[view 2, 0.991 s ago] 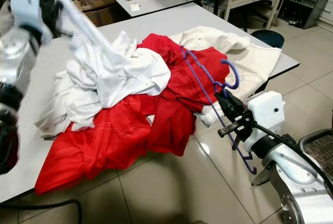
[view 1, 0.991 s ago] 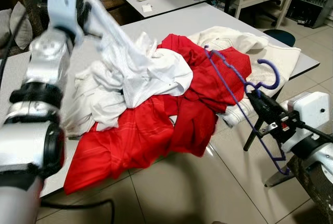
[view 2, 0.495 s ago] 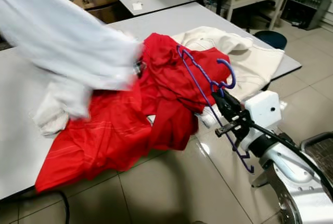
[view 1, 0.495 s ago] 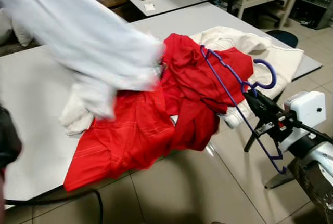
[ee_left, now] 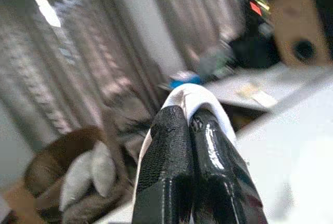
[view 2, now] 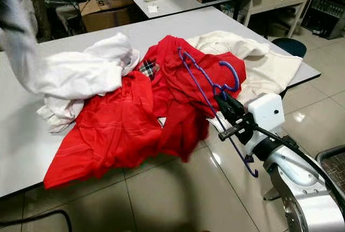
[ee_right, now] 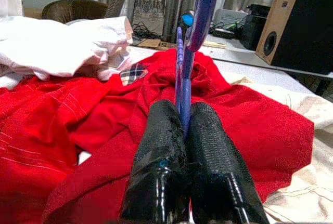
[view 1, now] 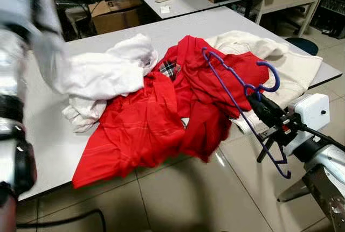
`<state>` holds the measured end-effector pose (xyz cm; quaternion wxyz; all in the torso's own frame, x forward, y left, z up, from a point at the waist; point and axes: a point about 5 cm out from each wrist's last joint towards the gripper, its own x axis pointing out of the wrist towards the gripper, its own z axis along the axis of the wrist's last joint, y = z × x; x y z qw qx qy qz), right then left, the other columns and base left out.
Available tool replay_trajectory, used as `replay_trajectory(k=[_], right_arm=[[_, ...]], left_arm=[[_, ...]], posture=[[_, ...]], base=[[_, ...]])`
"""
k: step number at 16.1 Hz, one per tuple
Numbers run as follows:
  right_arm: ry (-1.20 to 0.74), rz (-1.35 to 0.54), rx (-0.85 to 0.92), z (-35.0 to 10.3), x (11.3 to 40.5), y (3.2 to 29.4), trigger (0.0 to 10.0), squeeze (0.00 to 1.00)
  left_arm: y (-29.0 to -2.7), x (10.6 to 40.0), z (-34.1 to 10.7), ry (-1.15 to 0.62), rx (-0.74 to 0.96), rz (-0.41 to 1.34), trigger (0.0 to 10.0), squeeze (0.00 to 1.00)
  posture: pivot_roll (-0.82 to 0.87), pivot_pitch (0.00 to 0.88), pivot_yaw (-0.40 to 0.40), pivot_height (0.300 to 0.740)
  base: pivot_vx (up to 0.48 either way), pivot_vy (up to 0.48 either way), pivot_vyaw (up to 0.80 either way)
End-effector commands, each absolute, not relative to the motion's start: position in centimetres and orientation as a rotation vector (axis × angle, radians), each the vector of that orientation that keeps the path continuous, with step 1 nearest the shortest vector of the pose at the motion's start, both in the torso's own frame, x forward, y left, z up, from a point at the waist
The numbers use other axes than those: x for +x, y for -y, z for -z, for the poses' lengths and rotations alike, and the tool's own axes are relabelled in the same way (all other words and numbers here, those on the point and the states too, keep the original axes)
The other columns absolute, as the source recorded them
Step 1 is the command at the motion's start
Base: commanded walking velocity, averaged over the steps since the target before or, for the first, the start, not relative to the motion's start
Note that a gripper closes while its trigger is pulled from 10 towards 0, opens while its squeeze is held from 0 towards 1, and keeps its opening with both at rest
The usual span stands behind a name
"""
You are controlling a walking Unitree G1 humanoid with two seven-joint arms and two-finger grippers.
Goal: Hang hanger
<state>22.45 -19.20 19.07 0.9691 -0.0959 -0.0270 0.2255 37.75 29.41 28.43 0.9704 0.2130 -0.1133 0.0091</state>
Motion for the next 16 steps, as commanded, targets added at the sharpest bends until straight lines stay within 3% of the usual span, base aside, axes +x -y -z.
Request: replay_trajectory(k=[1, 3, 4, 6, 8, 9, 10, 11, 15, 16], right_arm=[[0.076, -0.468, -0.196, -19.4, 22.6, 18.9, 10.0, 0.0], [0.074, -0.473, -0.196, -19.3, 22.6, 18.8, 10.0, 0.0], [0.074, -0.473, -0.196, -19.2, 22.7, 18.8, 10.0, 0.0], [0.08, -0.468, -0.195, -19.3, 22.8, 18.7, 10.0, 0.0], [0.09, -0.453, -0.198, -19.4, 22.9, 18.8, 10.0, 0.0], [0.093, -0.443, -0.198, -19.4, 22.8, 19.0, 10.0, 0.0], [0.093, -0.439, -0.197, -19.4, 22.7, 19.0, 10.0, 0.0], [0.092, -0.437, -0.195, -19.3, 22.6, 18.9, 10.0, 0.0], [0.094, -0.443, -0.192, -19.2, 22.7, 18.7, 10.0, 0.0], [0.094, -0.447, -0.195, -19.3, 22.7, 18.7, 10.0, 0.0]], left_arm=[[-28.5, 38.0, -28.6, 0.221, 0.457, 0.028, 0.0, 0.0], [-24.3, 39.0, -26.9, 0.089, 0.424, 0.324, 0.0, 0.0], [-22.7, 39.2, -27.2, 0.105, 0.362, 0.395, 0.0, 0.0], [-17.2, 40.0, -32.6, 0.353, 0.069, 0.529, 0.0, 0.0], [-17.0, 38.8, -41.9, 0.724, -0.394, 0.484, 0.0, 0.0], [-18.9, 38.1, -44.6, 0.805, -0.597, 0.44, 0.0, 0.0], [-19.7, 37.9, -45.2, 0.818, -0.649, 0.422, 0.0, 0.0], [-20.9, 38.5, -43.7, 0.76, -0.561, 0.335, 0.0, 0.0], [-21.7, 40.7, -36.4, 0.463, -0.251, 0.164, 0.0, 0.0], [-21.6, 41.1, -33.1, 0.328, -0.081, 0.176, 0.0, 0.0]], posture=[[-0.08, 0.0, 0.097, 0.74], [-0.08, 0.0, 0.099, 0.74], [-0.08, 0.0, 0.1, 0.74], [-0.08, 0.0, 0.108, 0.74], [-0.09, 0.0, 0.124, 0.74], [-0.1, 0.0, 0.134, 0.74], [-0.1, 0.0, 0.134, 0.74], [-0.1, 0.0, 0.137, 0.74], [-0.1, 0.0, 0.128, 0.74], [-0.09, 0.0, 0.121, 0.74]], base=[[0.0, 0.0, 0.0], [0.0, 0.0, 0.0], [0.0, 0.0, 0.0], [0.0, 0.0, 0.0], [0.0, 0.0, 0.0], [0.0, 0.0, 0.0], [0.0, 0.0, 0.0], [0.0, 0.0, 0.0], [0.0, 0.0, 0.0], [0.0, 0.0, 0.0]])
